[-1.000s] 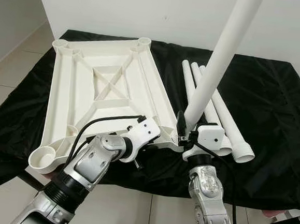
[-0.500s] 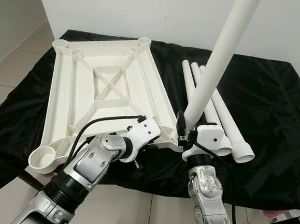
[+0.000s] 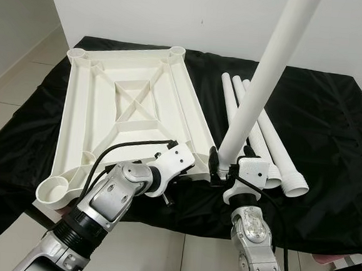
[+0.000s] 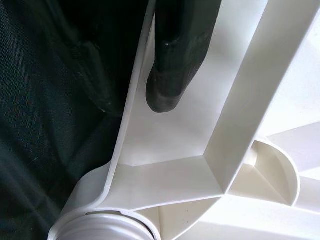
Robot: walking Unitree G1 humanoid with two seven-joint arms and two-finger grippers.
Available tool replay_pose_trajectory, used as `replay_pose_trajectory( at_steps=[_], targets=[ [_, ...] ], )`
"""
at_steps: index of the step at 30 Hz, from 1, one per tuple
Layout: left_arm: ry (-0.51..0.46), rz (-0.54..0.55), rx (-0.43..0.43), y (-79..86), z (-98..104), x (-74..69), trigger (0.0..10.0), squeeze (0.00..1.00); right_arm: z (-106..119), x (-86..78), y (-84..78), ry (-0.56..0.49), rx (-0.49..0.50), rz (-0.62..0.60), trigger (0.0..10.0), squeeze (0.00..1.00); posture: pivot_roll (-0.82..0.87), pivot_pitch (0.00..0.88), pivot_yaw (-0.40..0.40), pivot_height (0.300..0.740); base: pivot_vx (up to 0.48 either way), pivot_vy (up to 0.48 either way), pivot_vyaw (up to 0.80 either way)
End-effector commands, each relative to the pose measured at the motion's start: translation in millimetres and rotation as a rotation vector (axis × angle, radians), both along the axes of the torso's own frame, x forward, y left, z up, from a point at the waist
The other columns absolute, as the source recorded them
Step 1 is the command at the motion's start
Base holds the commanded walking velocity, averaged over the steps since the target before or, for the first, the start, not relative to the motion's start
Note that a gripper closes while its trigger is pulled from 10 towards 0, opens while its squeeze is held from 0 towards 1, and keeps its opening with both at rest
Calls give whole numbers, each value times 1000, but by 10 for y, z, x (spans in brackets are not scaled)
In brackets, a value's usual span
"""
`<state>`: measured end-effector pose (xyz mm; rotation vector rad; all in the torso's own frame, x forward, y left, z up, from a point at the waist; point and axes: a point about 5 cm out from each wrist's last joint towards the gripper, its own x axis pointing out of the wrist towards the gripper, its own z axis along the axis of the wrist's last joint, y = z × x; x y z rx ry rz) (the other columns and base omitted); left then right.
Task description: Building children table
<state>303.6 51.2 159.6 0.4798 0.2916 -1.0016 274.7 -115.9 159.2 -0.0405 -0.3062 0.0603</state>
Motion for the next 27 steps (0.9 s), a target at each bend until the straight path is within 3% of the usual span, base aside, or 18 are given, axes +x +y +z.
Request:
replay_pose_trajectory(
  at_steps=[1,11,17,27],
  targets=[
    [-39,-53,-23,-60,109,-44,10000,0,-24,15,-21,15,-10,3,10000,0,-89,119,40,740,0,0,0],
    [-38,-49,-26,-55,111,-42,10000,0,53,80,-81,-4,-27,77,10000,0,-94,124,43,740,0,0,0],
    [-37,-47,-27,-50,114,-32,10000,0,86,132,-107,19,-45,229,10000,0,-97,130,44,740,0,0,0],
    [-37,-41,-30,-45,113,-28,10000,0,56,141,-143,46,-67,329,10000,0,-96,136,43,740,0,0,0]
  ],
)
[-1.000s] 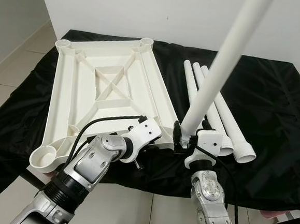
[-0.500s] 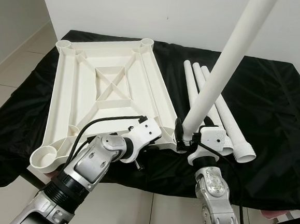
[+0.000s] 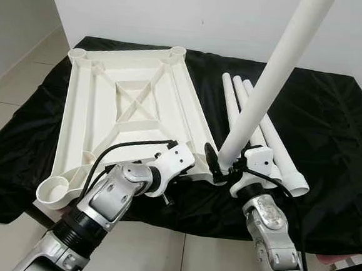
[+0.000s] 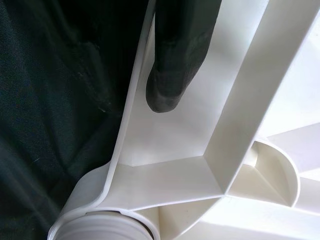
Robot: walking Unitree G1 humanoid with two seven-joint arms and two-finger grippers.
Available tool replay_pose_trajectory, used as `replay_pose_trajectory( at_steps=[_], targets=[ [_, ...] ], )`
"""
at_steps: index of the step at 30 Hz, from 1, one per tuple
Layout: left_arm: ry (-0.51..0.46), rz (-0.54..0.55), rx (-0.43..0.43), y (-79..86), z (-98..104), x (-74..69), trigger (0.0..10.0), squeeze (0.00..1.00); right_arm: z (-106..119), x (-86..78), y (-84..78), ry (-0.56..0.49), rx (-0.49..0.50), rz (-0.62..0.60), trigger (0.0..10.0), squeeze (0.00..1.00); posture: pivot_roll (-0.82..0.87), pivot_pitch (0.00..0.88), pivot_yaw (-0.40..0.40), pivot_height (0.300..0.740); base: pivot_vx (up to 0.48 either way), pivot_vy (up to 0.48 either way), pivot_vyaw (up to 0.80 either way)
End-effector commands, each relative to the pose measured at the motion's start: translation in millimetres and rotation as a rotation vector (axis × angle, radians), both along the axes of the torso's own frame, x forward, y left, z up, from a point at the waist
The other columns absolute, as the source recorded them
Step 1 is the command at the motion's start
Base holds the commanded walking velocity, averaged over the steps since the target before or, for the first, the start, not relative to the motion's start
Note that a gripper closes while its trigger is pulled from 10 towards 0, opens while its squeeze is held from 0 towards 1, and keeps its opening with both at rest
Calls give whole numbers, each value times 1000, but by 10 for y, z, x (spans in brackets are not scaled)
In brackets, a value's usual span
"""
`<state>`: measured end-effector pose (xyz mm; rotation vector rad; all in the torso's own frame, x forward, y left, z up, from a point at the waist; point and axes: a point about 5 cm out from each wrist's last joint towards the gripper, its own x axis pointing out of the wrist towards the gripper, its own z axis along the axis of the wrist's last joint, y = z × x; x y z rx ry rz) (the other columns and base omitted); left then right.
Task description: Building children table
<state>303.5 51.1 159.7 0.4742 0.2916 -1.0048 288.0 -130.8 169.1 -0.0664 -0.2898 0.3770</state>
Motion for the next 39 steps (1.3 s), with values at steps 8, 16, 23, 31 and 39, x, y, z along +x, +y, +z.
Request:
replay_pose_trajectory(
  at_steps=[8,16,23,31,39],
  targets=[
    [-40,-38,-23,-38,115,-19,10000,0,-18,78,-163,30,-59,68,10000,0,-99,138,48,740,0,0,0],
    [-39,-40,-23,-39,116,-16,10000,0,8,109,-250,40,-77,157,10000,0,-100,139,51,740,0,0,0],
    [-41,-38,-23,-37,118,-11,10000,0,14,125,-272,55,-79,234,10000,0,-97,135,49,740,0,0,0],
    [-42,-35,-23,-37,116,-16,10000,0,-1,134,-249,72,-83,293,10000,0,-95,129,44,740,0,0,0],
    [-42,-37,-25,-47,110,-25,10000,0,28,150,-241,59,-73,338,0,0,-95,124,40,740,0,0,0]
  ],
)
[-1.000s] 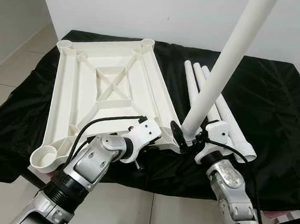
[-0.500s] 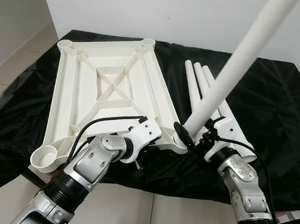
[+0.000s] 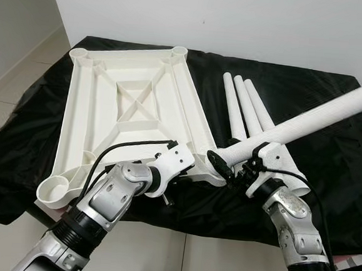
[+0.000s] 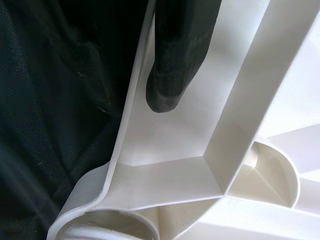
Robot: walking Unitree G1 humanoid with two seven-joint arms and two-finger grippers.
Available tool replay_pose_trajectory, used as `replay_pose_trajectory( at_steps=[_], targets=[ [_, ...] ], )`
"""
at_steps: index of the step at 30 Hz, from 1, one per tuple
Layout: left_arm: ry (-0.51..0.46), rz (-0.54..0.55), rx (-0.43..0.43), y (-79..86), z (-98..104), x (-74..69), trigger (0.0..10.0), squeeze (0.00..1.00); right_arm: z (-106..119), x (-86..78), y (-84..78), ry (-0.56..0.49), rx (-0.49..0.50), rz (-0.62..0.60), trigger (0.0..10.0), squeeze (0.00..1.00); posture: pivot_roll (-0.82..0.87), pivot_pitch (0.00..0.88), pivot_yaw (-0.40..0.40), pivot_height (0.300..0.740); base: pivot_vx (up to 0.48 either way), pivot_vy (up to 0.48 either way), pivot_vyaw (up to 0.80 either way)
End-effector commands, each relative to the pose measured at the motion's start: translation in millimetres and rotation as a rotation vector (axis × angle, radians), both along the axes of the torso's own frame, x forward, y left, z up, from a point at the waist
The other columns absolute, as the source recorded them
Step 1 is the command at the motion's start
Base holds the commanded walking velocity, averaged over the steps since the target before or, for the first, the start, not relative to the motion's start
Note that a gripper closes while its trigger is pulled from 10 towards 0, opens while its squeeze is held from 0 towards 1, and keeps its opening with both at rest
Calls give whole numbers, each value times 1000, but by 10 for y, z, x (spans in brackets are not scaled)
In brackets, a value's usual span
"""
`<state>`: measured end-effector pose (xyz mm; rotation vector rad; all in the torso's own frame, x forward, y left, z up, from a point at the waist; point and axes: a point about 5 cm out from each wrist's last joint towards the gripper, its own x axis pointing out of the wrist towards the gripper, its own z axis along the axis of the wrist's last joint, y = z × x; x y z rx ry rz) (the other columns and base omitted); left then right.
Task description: Building children table
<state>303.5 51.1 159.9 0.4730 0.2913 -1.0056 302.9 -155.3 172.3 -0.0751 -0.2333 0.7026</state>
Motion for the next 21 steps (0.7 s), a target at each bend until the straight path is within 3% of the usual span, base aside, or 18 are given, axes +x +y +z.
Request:
replay_pose_trajectory(
  at_steps=[1,18,19,20,21],
  targets=[
    [-42,-36,-24,-47,109,-25,10000,0,-4,1,4,4,-6,20,0,0,-95,124,40,740,0,0,0],
    [-47,-29,-27,-48,105,-17,10000,0,62,65,-27,-10,31,-9,0,0,-97,107,30,740,0,0,0],
    [-47,-27,-27,-43,105,-14,10000,0,69,66,-34,-8,32,-12,2392,0,-98,109,29,740,0,0,0],
    [-48,-25,-27,-40,106,-11,10000,0,71,68,-47,-9,28,-16,10000,0,-99,112,28,740,0,0,0],
    [-48,-25,-27,-40,106,-11,10000,0,71,68,-47,-9,28,-16,10000,0,-99,112,28,740,0,0,0]
  ],
)
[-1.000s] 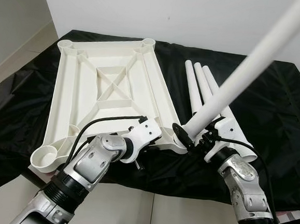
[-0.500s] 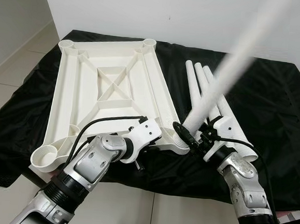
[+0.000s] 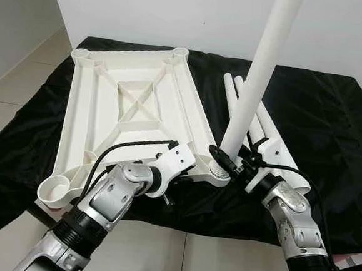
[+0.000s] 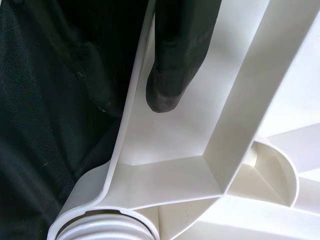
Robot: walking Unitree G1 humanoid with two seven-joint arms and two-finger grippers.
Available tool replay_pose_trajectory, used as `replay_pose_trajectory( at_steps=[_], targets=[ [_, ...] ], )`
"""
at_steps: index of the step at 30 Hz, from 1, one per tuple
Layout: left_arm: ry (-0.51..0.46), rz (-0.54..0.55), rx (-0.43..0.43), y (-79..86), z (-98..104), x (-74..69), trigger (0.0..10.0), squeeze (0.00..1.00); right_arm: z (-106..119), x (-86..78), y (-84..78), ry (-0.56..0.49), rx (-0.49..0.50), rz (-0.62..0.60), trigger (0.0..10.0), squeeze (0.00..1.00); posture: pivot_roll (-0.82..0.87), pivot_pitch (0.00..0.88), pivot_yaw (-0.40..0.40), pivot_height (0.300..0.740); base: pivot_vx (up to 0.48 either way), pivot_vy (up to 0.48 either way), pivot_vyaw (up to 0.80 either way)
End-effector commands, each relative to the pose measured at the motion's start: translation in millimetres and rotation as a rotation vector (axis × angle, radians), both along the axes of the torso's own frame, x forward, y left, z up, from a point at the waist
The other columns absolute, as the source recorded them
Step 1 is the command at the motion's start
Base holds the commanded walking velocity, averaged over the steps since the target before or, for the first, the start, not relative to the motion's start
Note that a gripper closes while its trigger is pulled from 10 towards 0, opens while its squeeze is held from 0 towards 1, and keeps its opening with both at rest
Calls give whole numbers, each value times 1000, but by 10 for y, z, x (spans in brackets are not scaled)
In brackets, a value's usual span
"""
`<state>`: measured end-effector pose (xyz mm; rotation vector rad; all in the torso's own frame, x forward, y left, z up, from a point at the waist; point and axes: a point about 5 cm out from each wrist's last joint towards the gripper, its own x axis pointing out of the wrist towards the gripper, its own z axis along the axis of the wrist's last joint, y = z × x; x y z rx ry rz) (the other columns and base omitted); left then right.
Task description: Building children table
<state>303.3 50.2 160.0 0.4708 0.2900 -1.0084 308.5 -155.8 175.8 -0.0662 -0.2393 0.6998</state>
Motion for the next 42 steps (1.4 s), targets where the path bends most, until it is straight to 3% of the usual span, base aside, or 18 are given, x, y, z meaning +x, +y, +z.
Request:
replay_pose_trajectory(
  at_steps=[1,12,20,42],
  targets=[
    [-49,-21,-25,-29,106,-7,10000,0,37,13,-52,-6,14,-16,10000,0,-99,112,28,740,0,0,0],
    [-50,-14,-29,-19,120,2,10000,0,-207,-22,-106,62,-10,-35,10000,0,-94,124,28,740,0,0,0],
    [-47,-12,-30,-8,126,-2,10000,0,-414,-111,-117,96,-79,-27,10000,0,-95,134,30,740,0,0,0],
    [-47,-15,-24,-1,132,5,10000,0,-541,-184,-117,106,-84,-77,10000,0,-94,138,38,740,0,0,0]
  ],
)
